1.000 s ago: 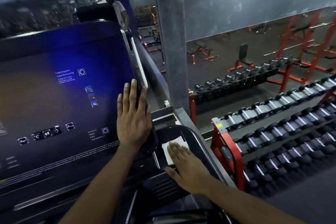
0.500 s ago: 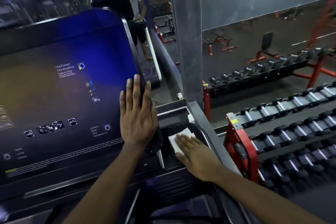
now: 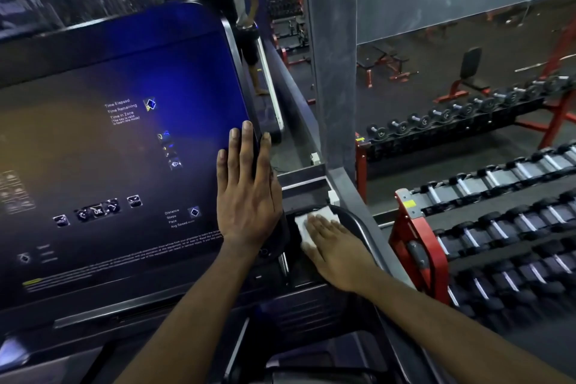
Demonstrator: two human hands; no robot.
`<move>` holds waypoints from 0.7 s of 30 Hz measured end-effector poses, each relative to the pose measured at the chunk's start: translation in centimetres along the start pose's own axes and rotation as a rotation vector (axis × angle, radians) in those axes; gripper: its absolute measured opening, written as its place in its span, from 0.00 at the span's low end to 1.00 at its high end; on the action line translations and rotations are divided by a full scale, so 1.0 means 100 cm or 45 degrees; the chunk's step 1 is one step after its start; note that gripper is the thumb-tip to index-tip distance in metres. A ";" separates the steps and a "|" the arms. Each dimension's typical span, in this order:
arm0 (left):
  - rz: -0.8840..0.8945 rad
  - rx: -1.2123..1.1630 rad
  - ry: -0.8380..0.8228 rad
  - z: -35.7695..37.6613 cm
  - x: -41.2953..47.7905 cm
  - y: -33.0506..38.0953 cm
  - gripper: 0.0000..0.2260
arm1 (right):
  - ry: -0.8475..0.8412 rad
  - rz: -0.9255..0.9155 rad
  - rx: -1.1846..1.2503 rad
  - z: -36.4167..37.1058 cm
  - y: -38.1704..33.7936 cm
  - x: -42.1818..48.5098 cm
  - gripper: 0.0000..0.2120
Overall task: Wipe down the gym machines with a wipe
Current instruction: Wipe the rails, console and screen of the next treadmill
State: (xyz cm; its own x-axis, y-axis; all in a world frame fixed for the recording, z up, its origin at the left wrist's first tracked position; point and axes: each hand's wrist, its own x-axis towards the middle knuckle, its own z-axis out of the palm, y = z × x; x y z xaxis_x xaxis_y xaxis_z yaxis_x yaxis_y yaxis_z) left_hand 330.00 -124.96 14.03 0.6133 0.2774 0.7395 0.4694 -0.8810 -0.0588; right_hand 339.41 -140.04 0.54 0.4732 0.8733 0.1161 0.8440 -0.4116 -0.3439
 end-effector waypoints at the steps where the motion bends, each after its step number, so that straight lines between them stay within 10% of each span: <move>1: 0.007 -0.003 -0.006 0.000 0.000 0.000 0.28 | -0.011 0.057 0.010 0.001 -0.007 0.010 0.31; 7: 0.011 -0.025 -0.021 0.000 -0.002 -0.001 0.29 | -0.088 -0.196 0.045 0.005 -0.029 -0.047 0.29; 21: 0.013 -0.048 -0.008 0.000 -0.001 -0.001 0.29 | 0.008 0.163 0.019 0.007 -0.020 -0.044 0.30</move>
State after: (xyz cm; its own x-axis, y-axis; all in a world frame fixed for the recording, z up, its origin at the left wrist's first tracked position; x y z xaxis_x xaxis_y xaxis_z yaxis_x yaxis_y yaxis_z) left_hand 329.88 -124.89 13.96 0.6222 0.2709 0.7345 0.4390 -0.8976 -0.0408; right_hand 335.43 -142.92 0.06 0.5783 0.8123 0.0760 0.7729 -0.5156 -0.3698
